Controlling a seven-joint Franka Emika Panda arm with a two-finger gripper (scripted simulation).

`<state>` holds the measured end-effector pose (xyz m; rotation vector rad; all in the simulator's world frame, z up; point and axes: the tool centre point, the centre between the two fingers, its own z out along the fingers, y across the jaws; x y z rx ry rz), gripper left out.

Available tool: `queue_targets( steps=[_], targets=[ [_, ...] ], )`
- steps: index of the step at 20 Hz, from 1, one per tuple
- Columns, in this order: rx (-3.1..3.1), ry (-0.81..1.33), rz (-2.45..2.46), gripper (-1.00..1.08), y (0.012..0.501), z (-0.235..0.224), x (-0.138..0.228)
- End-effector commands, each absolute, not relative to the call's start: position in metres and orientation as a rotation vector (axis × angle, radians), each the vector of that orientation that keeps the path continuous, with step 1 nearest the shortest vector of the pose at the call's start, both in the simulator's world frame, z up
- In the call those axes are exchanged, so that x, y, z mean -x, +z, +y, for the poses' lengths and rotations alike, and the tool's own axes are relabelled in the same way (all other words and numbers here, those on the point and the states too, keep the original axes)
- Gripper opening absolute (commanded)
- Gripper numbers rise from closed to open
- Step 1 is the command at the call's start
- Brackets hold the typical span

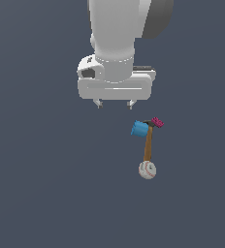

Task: Pick up a designated object from a clutter of objects.

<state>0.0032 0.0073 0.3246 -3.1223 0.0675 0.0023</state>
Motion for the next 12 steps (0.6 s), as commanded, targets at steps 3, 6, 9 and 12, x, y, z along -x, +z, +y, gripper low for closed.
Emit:
queue_targets(
  steps=[3,6,9,12],
  targets=[
    [3.120,-0.003,0.066,1.00,0.327,0.007,-0.004],
    [3.109,-0.029,0.062,1.00,0.337,0.007,-0.006],
    [3.099,-0.053,0.058,1.00,0.346,0.007,-0.009],
    [3.099,-0.054,0.059,1.00,0.346,0.007,-0.009]
  ],
)
